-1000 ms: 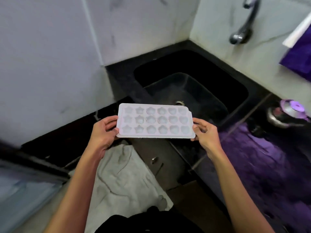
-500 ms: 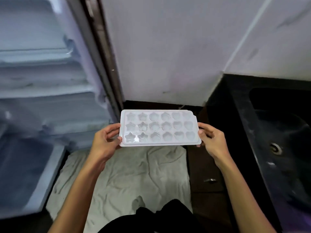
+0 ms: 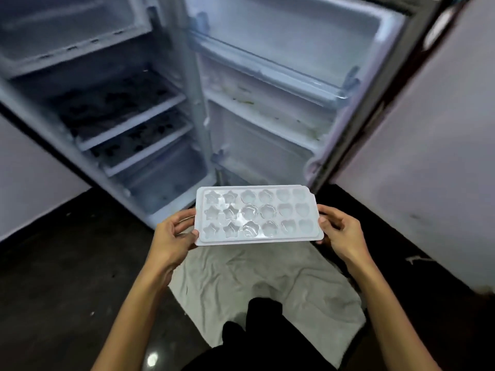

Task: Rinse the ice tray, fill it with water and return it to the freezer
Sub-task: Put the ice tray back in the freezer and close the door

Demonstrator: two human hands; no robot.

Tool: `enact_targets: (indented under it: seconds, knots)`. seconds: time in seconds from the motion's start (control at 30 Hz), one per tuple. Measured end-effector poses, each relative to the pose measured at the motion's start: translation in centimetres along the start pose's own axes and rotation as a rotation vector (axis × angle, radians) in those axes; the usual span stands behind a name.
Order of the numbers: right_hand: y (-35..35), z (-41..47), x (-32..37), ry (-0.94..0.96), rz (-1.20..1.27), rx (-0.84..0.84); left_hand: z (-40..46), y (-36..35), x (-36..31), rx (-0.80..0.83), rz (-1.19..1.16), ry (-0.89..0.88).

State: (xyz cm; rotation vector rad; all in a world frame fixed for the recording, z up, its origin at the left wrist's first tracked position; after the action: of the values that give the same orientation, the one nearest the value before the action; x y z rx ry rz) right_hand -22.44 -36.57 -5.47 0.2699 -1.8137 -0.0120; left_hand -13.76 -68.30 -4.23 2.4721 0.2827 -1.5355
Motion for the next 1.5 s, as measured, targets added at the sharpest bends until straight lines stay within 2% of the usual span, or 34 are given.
enact_targets:
  seconds: [0.33, 0.67, 1.13, 1.5]
  knots:
    - [-9.3, 12.8, 3.3, 0.044, -0.091, 0.358, 0.8, 5.6, -0.8, -0.38, -0.131, 0.03]
    - [-16.0, 19.6, 6.9, 0.084, -0.123, 0.556, 3.5, 7.8, -1.4, -0.596, -0.212, 0.075]
    - [-24.1, 25.9, 10.9, 0.166, -0.119, 0.576, 9.1, 14.7, -4.3, -0.644, -0.133, 0.011]
    - [-30.4, 33.9, 18.6, 0.333, -0.024, 0.5, 16.3, 21.4, -12.1, -0.659, -0.226, -0.201]
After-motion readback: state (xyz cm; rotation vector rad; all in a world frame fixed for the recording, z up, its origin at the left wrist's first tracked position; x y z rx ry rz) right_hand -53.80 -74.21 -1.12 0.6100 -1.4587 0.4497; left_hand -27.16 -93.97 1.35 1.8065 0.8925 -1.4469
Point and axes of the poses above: each hand's wrist, its own z-axis towards the middle knuckle, its own y-axis out of the back of the hand, x = y × z, the point moved 5 cm from there along z, towards the middle knuckle, and after that the axes turned 7 degrees about x, right-handed, at the moved point
